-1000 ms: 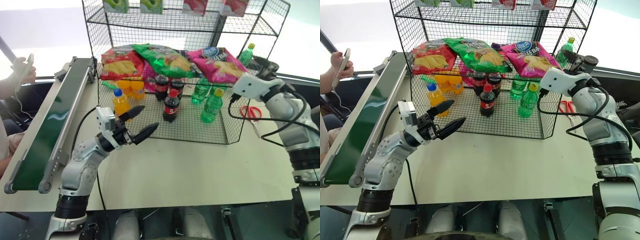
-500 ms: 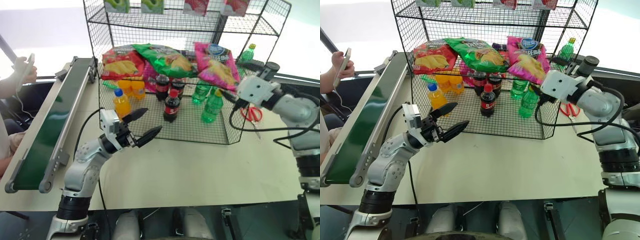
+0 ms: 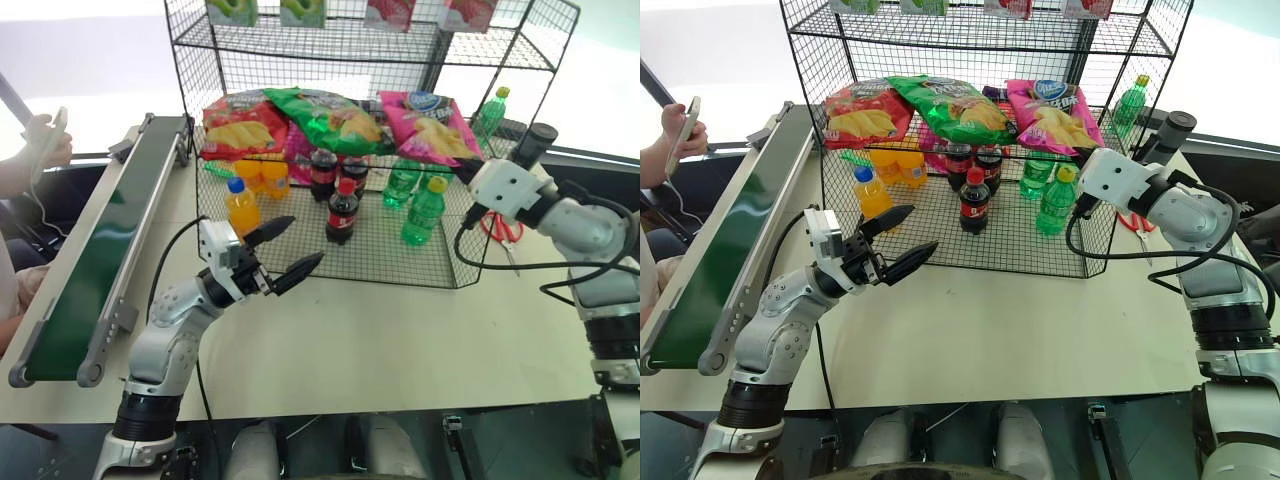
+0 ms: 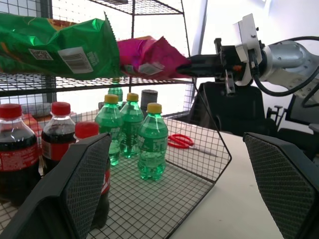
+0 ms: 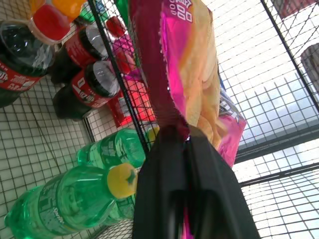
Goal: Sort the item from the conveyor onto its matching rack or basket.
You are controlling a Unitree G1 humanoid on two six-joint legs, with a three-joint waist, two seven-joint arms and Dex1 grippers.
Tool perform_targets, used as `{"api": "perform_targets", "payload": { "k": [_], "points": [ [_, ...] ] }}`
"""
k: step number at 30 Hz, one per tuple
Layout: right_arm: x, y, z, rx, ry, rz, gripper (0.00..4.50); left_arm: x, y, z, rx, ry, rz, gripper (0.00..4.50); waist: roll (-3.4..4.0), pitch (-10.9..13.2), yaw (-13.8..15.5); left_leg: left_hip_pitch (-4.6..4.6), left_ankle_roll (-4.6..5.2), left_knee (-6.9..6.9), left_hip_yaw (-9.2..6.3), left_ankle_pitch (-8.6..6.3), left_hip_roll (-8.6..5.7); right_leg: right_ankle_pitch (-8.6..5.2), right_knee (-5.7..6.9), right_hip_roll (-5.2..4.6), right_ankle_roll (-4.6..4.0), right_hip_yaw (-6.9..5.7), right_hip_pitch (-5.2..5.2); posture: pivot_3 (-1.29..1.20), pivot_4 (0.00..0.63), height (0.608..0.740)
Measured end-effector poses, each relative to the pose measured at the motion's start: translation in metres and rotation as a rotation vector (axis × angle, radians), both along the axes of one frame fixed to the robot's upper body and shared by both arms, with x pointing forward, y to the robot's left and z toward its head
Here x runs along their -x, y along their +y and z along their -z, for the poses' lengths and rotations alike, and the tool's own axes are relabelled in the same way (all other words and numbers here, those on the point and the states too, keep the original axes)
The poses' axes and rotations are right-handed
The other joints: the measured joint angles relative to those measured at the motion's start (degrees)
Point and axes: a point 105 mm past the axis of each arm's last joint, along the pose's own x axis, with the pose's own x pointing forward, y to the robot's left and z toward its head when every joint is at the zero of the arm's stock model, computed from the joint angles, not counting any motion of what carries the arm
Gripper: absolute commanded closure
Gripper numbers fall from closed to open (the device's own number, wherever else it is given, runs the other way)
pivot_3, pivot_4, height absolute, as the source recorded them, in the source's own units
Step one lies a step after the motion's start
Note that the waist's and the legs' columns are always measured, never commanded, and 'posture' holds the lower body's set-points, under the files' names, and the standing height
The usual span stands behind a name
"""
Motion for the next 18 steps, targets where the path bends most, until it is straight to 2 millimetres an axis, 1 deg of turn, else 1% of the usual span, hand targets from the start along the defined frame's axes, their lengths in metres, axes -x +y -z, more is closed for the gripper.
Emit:
{"api": "perform_targets", "payload": {
  "k": [3, 5, 7, 9, 12, 16, 18],
  "points": [
    [-0.006, -0.003, -0.011, -0.015, -0.035, 0.017, 4.47, 0.000, -0.002, 0.001, -0.004, 0.000, 0.005, 0.00, 0.00, 0.0, 0.1, -0.01, 0.00, 0.00, -0.01, 0.00, 0.00, 0.00, -0.01, 0.00, 0.00, -0.01, 0.00, 0.00, 0.150, 0.726],
    [-0.011, -0.005, -0.015, 0.019, -0.061, 0.036, 4.47, 0.001, -0.004, 0.002, -0.012, -0.001, 0.010, 0.00, 0.00, 0.0, 0.1, -0.02, 0.00, 0.00, 0.00, 0.00, 0.00, 0.00, -0.03, 0.00, 0.00, -0.01, 0.00, 0.00, 0.150, 0.726],
    [-0.015, -0.008, -0.013, 0.052, -0.069, 0.053, 4.47, 0.001, -0.004, 0.002, -0.017, -0.002, 0.008, 0.00, 0.00, 0.0, 0.2, -0.03, 0.00, 0.00, 0.01, 0.00, 0.00, 0.00, -0.03, 0.00, 0.00, -0.01, -0.01, 0.00, 0.150, 0.726],
    [-0.017, -0.007, -0.006, 0.080, -0.059, 0.050, 4.47, 0.001, -0.004, 0.002, -0.017, -0.004, 0.006, 0.00, 0.00, 0.0, 0.2, -0.03, 0.00, 0.00, 0.01, 0.00, 0.00, 0.00, -0.03, 0.00, 0.00, -0.01, -0.01, 0.00, 0.150, 0.726],
    [-0.018, -0.009, -0.001, 0.080, -0.037, 0.050, 3.54, 0.001, -0.004, 0.002, -0.017, -0.005, 0.004, 0.00, 0.00, 0.0, 0.2, -0.02, 0.00, 0.00, 0.01, 0.00, 0.00, 0.00, -0.02, -0.01, 0.00, 0.00, -0.01, 0.00, 0.150, 0.726],
    [-0.014, -0.011, -0.001, 0.008, 0.004, 0.027, 1.61, 0.000, -0.003, 0.003, -0.019, -0.005, -0.006, 0.00, 0.00, 0.0, 0.2, -0.02, 0.00, 0.00, 0.00, 0.00, 0.01, 0.00, -0.03, 0.00, 0.00, 0.00, 0.00, 0.00, 0.150, 0.726],
    [-0.008, -0.012, -0.004, -0.048, 0.031, 0.005, 0.55, 0.001, -0.001, 0.005, -0.026, 0.004, -0.010, 0.00, 0.00, 0.0, 0.2, -0.03, 0.00, 0.00, -0.01, 0.00, 0.01, 0.00, -0.03, -0.01, 0.00, -0.01, 0.00, 0.00, 0.150, 0.726]
  ]
}}
